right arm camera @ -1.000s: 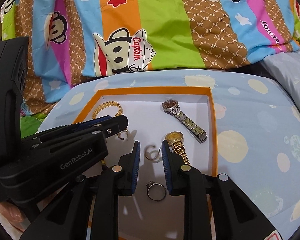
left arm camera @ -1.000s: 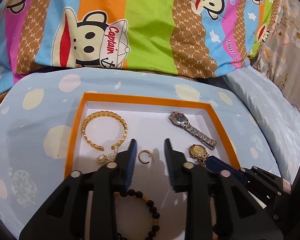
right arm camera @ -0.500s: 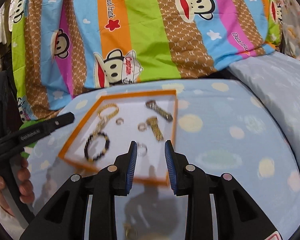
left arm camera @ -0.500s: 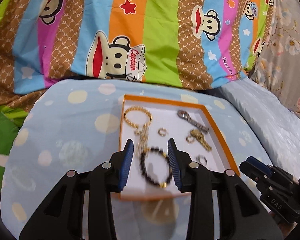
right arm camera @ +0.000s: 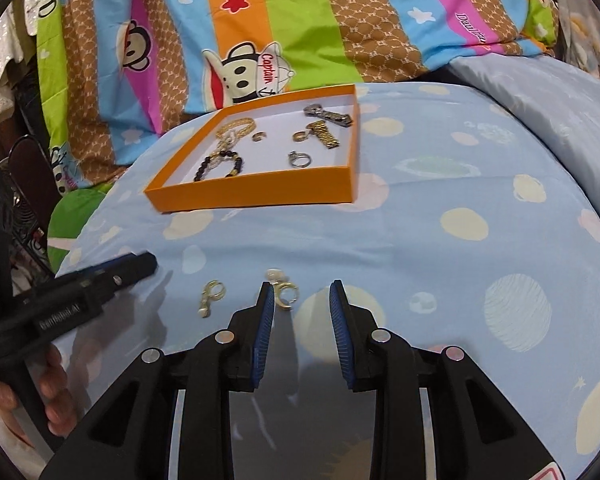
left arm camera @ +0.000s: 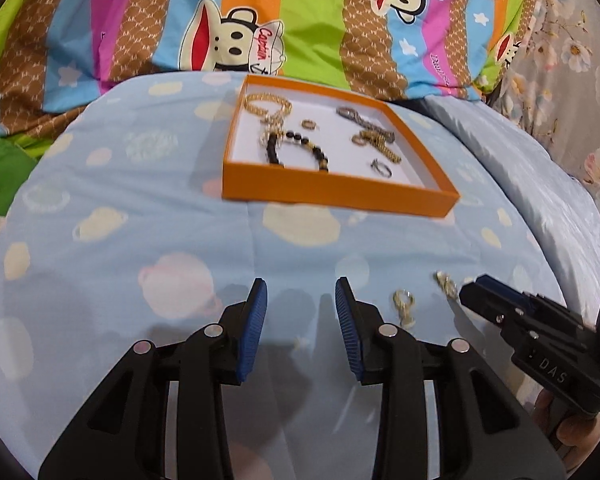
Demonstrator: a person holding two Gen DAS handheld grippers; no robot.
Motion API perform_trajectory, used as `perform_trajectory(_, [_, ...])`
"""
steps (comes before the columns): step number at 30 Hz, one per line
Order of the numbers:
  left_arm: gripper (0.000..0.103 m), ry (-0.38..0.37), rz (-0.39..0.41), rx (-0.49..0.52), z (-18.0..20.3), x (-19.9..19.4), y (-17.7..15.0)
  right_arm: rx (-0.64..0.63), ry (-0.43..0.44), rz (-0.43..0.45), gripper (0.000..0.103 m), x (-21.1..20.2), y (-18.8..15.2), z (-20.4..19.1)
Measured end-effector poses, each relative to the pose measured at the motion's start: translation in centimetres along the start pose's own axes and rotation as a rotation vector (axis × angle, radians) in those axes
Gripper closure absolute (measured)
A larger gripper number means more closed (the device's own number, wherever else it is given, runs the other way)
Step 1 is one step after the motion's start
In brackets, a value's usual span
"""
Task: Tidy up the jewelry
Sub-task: 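Grasp the gold pearl-drop earring with the right tool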
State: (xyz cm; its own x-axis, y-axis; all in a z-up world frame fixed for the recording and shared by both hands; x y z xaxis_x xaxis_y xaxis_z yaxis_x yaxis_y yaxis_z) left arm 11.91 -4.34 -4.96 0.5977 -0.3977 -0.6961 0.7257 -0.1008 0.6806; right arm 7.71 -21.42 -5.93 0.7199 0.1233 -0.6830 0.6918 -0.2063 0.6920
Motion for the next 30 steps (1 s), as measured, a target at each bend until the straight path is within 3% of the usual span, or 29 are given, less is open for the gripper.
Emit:
perform_trajectory(13, [0.059, 0.006, 0.003, 0.029, 0.7, -0.3, -1.0, -0.017, -0.026, -0.037, 0.075, 1.4, 0.0, -0.8])
perform_trajectory(16, [0.058, 0.002, 0.004, 0.028, 0.7, -0.4, -1.0, -0.016, -0.032, -0.037, 0.078, 1.5, 0.1, -0.8])
perform_trajectory(20, [0.058, -0.006, 0.007, 0.031, 0.8, -0.5, -1.0, 0.014, -0.023, -0.039, 0.09, 1.6, 0.1, -0.3])
perform_trajectory(30, [0.058, -0.05, 0.001, 0.057, 3.0, -0.8, -1.6, 0.005, -0.025, -0.04, 0.09, 1.8, 0.3, -0.5])
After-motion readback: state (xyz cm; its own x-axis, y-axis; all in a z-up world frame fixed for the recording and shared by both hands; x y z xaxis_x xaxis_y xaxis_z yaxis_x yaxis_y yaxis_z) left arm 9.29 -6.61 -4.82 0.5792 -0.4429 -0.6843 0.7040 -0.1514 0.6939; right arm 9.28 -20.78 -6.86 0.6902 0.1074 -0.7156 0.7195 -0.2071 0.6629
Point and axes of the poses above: each gripper's, at about its wrist camera, not at the fingertips, and x roughly the way its jaws point, z to its right, y to its top, the point moved 6 cm from there along x, roughly the way its jaws point, and after that the axes turned 5 degrees about z, right-handed, at the moved point
